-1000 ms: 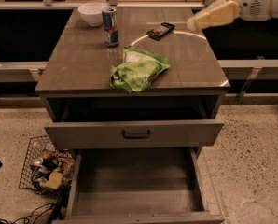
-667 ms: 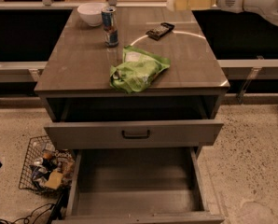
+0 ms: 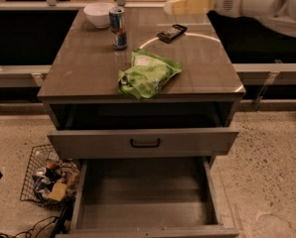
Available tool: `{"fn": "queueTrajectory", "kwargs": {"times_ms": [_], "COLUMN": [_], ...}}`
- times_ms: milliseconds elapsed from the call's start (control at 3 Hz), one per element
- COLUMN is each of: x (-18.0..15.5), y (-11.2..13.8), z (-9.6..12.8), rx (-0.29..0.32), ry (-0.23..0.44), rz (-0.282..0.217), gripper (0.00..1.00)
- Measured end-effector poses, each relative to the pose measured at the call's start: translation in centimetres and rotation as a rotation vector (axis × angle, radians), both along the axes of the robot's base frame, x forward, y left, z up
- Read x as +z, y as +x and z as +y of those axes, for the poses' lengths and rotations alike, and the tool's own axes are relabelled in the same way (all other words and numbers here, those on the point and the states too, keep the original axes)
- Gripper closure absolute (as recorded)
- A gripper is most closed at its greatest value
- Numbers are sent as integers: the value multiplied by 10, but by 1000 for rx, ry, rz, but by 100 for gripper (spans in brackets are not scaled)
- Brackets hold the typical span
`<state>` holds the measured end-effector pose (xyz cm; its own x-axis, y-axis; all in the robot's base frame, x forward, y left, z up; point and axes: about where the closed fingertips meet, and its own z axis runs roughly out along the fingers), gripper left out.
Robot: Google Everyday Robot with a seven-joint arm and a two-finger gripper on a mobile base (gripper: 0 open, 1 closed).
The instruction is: Place redbull can into middle drawer
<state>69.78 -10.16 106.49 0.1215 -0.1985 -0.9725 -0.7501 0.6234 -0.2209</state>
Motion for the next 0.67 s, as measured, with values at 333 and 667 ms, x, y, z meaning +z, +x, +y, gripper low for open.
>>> {"fn": "queueTrajectory", "kwargs": {"times_ms": [333,667], "x": [-27,-47], "y": [31,55], "z": [49,84], "rx": [57,110], "ry": [85,145], "rz": [33,49], "gripper": [0,0]}}
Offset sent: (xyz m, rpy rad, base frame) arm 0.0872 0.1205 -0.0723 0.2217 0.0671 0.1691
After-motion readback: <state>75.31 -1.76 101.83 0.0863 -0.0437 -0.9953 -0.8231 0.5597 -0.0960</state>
